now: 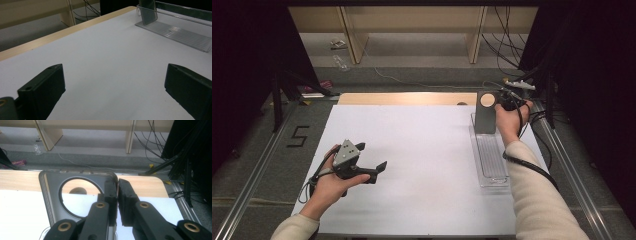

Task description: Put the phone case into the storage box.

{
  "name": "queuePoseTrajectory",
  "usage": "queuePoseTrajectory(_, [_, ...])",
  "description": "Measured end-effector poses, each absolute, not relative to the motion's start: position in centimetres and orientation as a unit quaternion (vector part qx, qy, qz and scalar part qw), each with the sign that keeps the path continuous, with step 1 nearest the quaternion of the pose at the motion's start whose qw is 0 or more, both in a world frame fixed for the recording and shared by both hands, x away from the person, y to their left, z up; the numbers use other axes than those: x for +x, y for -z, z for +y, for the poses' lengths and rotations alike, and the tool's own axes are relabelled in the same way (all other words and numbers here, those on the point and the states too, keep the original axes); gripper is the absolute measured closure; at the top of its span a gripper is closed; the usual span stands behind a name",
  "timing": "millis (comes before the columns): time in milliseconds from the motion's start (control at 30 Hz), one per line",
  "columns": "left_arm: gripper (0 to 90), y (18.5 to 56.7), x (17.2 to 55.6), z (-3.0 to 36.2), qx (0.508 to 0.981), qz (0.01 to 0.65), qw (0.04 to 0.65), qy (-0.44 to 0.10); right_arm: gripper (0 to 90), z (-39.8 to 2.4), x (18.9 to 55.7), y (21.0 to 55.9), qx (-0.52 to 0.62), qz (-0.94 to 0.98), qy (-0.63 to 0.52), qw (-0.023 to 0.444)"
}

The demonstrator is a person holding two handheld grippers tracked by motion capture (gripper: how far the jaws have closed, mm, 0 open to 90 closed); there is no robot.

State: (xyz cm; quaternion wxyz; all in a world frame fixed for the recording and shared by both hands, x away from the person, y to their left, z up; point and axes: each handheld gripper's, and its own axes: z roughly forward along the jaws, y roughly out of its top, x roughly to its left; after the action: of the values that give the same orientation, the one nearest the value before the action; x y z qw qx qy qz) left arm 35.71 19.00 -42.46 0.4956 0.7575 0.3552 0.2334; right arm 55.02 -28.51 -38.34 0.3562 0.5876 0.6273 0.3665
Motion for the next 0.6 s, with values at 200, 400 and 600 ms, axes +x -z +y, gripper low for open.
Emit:
queuePoseTrajectory(200, [2.5,42.46,35.71,19.0,0.758,0.355,0.495,-0.233,82.0,-28.48,55.11,38.39,0.585,0.628,-0.367,0.359])
queuePoseTrajectory(400, [2.6,42.5,35.7,18.99,0.758,0.356,0.495,-0.233,72.2,-28.39,55.27,38.51,0.575,0.632,-0.366,0.369])
queuePoseTrajectory(600, [2.6,42.47,35.7,18.99,0.758,0.355,0.496,-0.233,56.5,-28.42,55.16,38.7,0.574,0.627,-0.371,0.374])
